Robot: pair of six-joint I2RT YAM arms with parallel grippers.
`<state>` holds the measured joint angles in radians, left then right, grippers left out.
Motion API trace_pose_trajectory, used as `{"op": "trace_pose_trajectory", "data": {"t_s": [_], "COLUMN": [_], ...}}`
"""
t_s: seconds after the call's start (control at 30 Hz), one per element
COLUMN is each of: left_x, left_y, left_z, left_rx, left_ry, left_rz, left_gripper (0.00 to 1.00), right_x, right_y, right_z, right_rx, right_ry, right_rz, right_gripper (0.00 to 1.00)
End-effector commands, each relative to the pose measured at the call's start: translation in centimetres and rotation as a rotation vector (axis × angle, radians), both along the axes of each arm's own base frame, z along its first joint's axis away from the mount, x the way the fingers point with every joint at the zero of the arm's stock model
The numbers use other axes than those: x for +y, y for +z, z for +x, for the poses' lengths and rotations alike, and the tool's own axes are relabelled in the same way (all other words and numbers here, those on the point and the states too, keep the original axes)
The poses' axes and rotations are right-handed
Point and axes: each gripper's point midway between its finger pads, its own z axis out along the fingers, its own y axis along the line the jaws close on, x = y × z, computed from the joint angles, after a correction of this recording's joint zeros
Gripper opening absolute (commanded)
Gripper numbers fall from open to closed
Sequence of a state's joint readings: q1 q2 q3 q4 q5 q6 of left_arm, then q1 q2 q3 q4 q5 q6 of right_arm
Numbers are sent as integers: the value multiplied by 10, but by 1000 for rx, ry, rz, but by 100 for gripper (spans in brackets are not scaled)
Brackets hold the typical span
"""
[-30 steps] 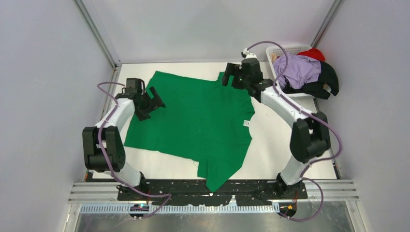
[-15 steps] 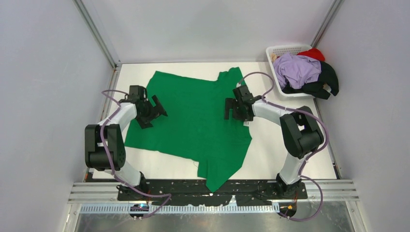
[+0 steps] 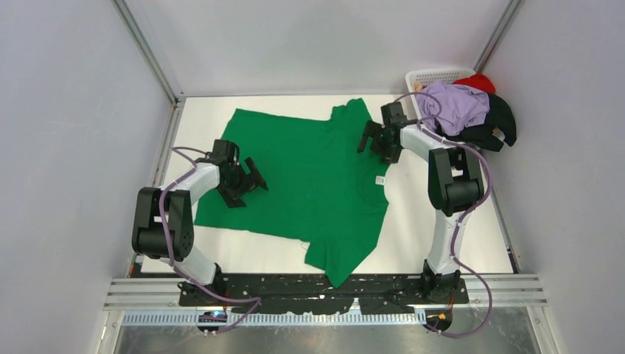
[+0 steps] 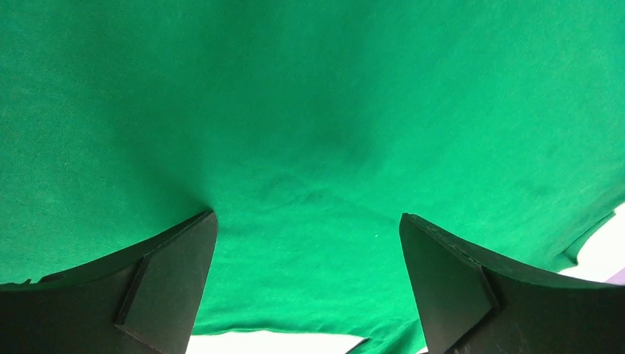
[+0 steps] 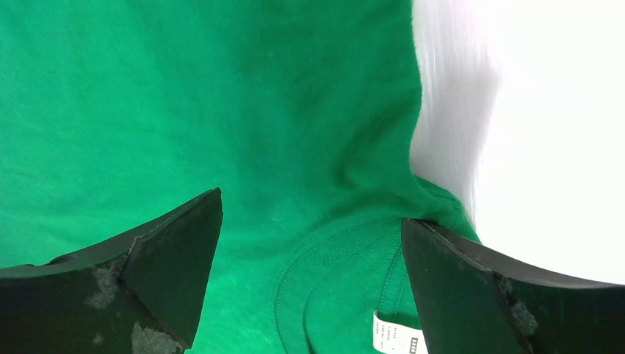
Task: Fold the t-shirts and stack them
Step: Flatten out the tshirt
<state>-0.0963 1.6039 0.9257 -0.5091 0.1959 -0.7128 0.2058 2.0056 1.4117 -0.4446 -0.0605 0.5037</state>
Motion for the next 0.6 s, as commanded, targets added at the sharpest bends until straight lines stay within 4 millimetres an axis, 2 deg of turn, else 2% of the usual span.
{"op": "trace_pose_trajectory", "data": {"t_s": [0.0,0.27,0.3,0.47,0.57], "left_x": [-22,-52,-55,-68,-70], "left_y": [4,4,4,6,7], "left_z": [-5,-19,-20,-26,-26], "left_rx": [-12,9,11,18,4], "left_ry": [1,-34,-39,-51,-48], "left_rz": [-54,-94,-96,-110,-101], "left_gripper": [100,100,100,100,100], "right_x": [0,-11,-21,-53,-61], "right_y": [-15,-6,-8,-4,-2], "right_z": [14,59,60,93,110], "right_rx": [83,69,82,42,10], "right_ry": [1,-32,-53,-97,-89], "right_rz": [90,87,54,-1,-18], "right_gripper": [99,99,99,98,98]}}
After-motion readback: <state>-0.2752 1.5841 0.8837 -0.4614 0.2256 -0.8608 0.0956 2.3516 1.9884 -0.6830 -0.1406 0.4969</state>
